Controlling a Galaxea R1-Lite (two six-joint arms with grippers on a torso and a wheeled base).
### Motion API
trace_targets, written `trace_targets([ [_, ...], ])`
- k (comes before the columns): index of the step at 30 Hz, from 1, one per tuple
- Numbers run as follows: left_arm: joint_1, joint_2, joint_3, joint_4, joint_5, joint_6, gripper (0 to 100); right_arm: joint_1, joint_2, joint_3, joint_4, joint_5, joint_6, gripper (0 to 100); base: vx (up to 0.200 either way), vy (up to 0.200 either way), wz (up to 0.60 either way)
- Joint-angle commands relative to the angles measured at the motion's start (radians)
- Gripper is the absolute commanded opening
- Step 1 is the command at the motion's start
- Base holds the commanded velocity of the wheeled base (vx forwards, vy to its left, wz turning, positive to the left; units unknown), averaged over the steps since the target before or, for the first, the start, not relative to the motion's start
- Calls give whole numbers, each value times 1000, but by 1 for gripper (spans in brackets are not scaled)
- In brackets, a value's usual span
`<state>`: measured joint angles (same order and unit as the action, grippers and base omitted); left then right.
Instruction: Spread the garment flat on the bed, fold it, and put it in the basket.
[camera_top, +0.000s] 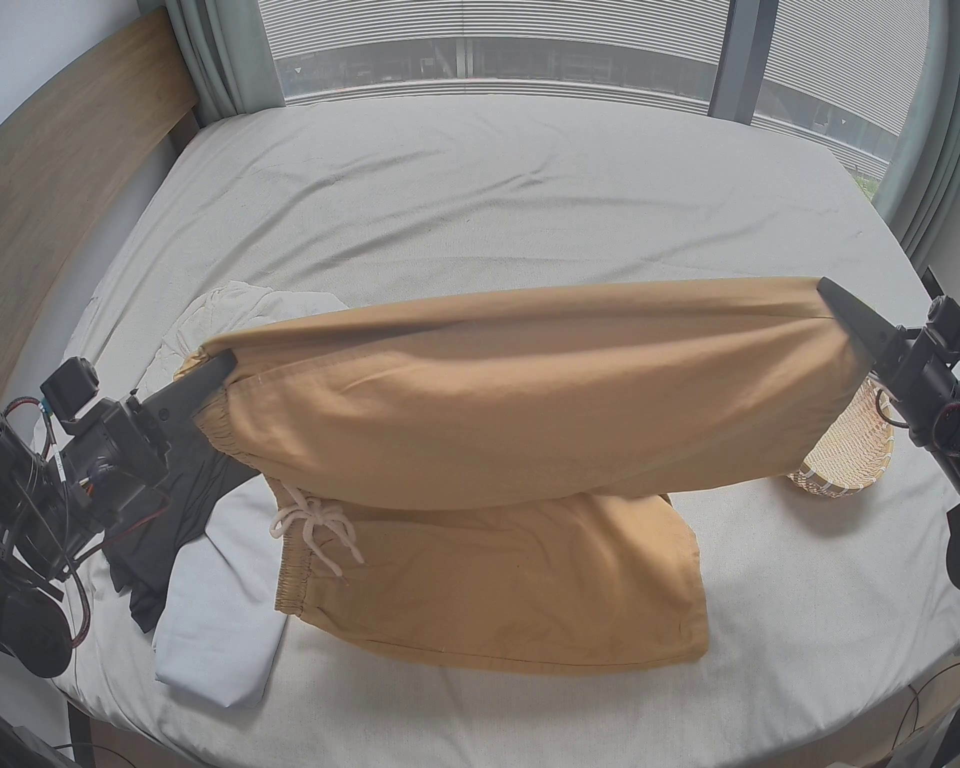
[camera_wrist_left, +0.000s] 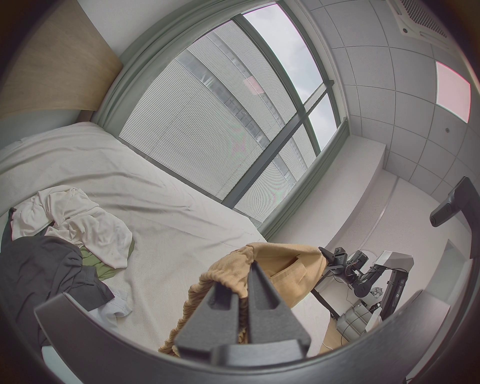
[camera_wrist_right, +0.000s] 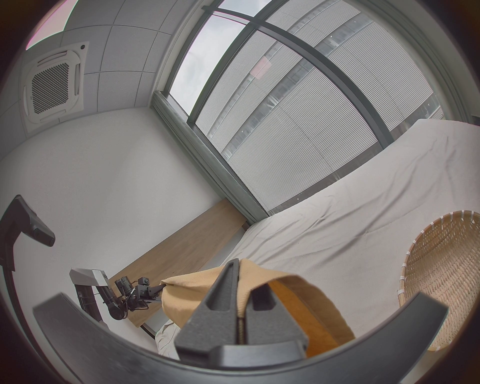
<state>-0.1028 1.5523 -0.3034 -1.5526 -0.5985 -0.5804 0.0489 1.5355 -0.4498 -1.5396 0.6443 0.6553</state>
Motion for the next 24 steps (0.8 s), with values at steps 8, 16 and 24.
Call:
trace_targets([
  [8, 2, 15, -8, -1, 0, -1, 0, -8, 15, 0, -1, 0, 1, 0, 0, 0, 0],
  [16, -3, 45, -26, -1, 6, -4, 0, -4, 54, -17, 1, 0, 0, 0, 0, 0, 0],
  [24, 6, 157, -111, -1, 37, -2, 0, -4, 176, -136, 1, 3, -2, 0, 0, 0, 0],
])
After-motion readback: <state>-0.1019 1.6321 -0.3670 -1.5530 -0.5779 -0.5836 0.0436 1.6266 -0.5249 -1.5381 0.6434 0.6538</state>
